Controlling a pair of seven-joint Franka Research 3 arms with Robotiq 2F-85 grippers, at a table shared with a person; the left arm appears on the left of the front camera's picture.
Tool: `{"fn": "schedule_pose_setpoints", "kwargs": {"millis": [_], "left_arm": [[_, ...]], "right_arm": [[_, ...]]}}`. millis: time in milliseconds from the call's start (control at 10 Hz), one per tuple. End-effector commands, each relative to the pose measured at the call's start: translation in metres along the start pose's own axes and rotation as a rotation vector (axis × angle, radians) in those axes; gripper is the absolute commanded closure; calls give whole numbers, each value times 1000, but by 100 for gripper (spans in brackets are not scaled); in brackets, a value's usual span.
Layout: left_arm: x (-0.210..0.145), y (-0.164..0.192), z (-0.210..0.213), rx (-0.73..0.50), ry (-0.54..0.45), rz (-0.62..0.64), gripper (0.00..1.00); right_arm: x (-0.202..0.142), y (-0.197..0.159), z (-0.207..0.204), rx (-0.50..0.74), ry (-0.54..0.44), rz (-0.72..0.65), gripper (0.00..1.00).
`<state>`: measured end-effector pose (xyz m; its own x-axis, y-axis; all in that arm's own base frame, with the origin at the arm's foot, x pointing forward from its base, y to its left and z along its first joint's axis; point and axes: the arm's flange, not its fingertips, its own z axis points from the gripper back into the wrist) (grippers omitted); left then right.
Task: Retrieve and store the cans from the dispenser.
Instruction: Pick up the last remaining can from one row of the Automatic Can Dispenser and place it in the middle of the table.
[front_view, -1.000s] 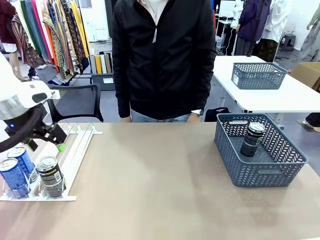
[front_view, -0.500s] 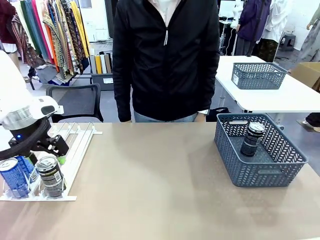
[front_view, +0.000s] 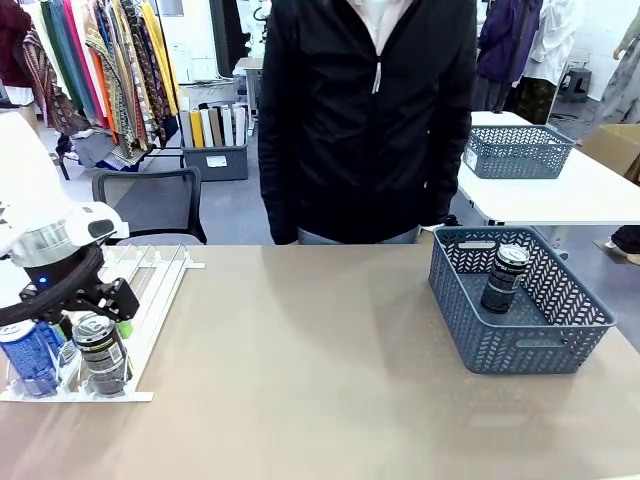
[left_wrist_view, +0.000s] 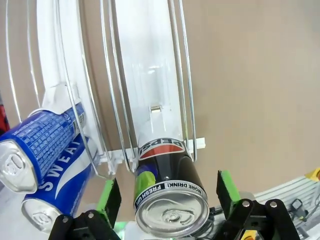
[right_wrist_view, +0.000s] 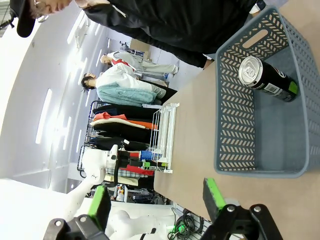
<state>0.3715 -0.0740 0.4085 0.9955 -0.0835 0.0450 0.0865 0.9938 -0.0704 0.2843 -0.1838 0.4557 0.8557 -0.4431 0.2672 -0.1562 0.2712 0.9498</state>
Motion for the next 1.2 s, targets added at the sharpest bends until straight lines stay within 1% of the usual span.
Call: {"fn": "schedule_pose_setpoints", "kwargs": {"millis": [0,200,600,700,800,1100], "left_arm": [[-4,-3,-9,40,11,14,0],[-7,-1,-11,53,38,12,0],[-9,-3,-16,39,37,0,0],[-10,-2,-17,46,46,2,60],[-9,-2,-16,45,47,5,100],[-9,-1,-16,45,66,20,100]], "right_arm": [[3,3,-1,25,-16,10,0],[3,3,-1,25,-16,10,0],[3,3,-1,25,-16,10,0],[3,3,-1,25,-16,10,0],[3,3,-1,25,-16,10,0],[3,3,-1,25,-16,10,0]]}}
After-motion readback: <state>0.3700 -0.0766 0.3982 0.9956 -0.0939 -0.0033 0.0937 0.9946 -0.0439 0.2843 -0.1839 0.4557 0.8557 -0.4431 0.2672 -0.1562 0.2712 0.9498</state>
